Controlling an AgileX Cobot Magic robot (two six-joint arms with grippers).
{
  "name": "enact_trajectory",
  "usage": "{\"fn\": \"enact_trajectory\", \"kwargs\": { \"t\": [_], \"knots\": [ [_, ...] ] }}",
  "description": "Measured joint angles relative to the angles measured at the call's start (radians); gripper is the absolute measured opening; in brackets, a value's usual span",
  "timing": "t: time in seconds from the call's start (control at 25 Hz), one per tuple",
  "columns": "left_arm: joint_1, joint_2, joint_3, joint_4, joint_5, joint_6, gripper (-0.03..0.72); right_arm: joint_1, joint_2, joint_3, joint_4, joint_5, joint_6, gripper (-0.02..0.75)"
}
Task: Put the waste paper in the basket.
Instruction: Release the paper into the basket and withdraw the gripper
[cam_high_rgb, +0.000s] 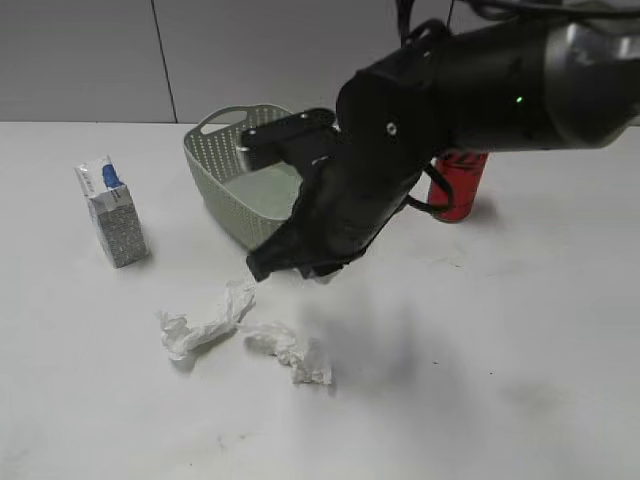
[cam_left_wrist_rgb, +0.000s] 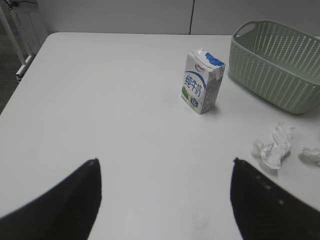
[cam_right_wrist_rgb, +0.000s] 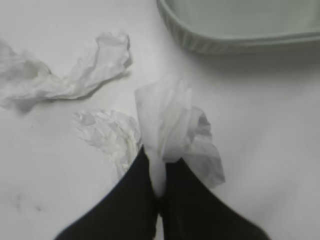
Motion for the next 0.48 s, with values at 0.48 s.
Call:
{"fn": "enact_trajectory", "kwargs": {
  "t": [0.48],
  "knots": [
    [0.000,0.000,0.000,0.000,0.000,0.000,0.592,0.000,-0.109,0.000,-0.176,-0.362,0.000,-0.007]
  ]
}}
